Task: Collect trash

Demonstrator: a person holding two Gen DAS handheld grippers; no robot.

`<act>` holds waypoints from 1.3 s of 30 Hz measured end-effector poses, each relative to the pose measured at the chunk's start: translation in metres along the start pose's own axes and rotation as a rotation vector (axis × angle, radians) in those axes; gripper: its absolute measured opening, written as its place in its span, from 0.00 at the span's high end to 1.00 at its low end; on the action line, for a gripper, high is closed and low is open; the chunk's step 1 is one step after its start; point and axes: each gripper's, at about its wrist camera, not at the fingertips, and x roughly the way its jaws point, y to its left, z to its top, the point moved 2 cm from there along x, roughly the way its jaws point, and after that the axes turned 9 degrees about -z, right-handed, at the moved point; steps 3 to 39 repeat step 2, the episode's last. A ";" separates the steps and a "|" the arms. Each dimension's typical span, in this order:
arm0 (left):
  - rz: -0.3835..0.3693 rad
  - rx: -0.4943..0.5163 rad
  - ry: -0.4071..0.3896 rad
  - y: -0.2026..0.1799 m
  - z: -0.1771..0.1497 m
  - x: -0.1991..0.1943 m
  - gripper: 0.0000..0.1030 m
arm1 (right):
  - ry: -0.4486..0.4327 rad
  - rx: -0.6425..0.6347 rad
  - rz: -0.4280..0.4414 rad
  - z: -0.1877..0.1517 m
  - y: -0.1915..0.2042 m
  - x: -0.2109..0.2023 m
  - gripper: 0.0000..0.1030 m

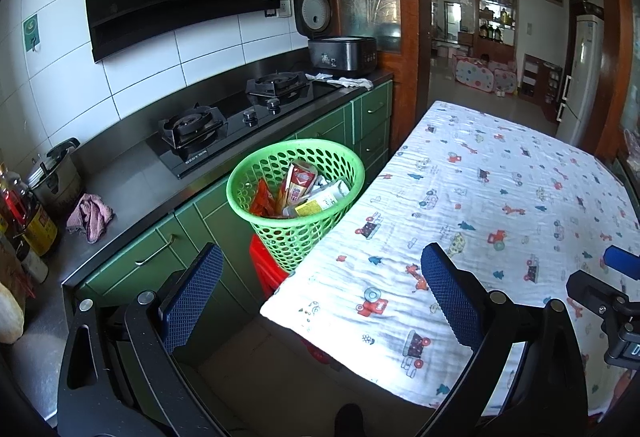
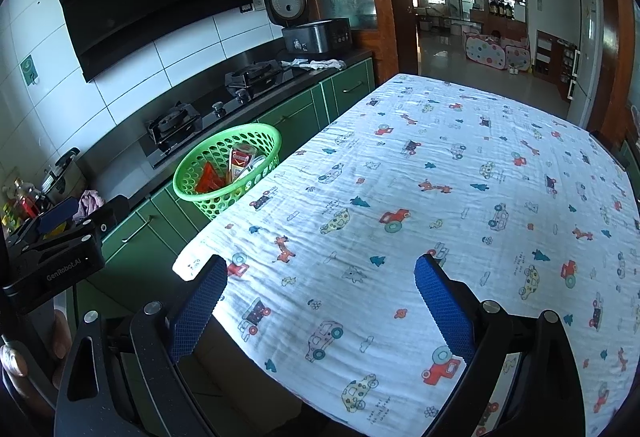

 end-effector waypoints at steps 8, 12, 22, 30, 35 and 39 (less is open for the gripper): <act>0.002 -0.001 -0.001 0.001 0.000 0.000 0.05 | -0.002 -0.001 0.001 0.000 0.000 -0.001 0.10; 0.002 -0.001 -0.001 0.001 0.000 0.000 0.05 | -0.002 -0.001 0.001 0.000 0.000 -0.001 0.10; 0.002 -0.001 -0.001 0.001 0.000 0.000 0.05 | -0.002 -0.001 0.001 0.000 0.000 -0.001 0.10; 0.002 -0.001 -0.001 0.001 0.000 0.000 0.05 | -0.002 -0.001 0.001 0.000 0.000 -0.001 0.10; 0.002 -0.001 -0.001 0.001 0.000 0.000 0.05 | -0.002 -0.001 0.001 0.000 0.000 -0.001 0.10; 0.002 -0.001 -0.001 0.001 0.000 0.000 0.05 | -0.002 -0.001 0.001 0.000 0.000 -0.001 0.10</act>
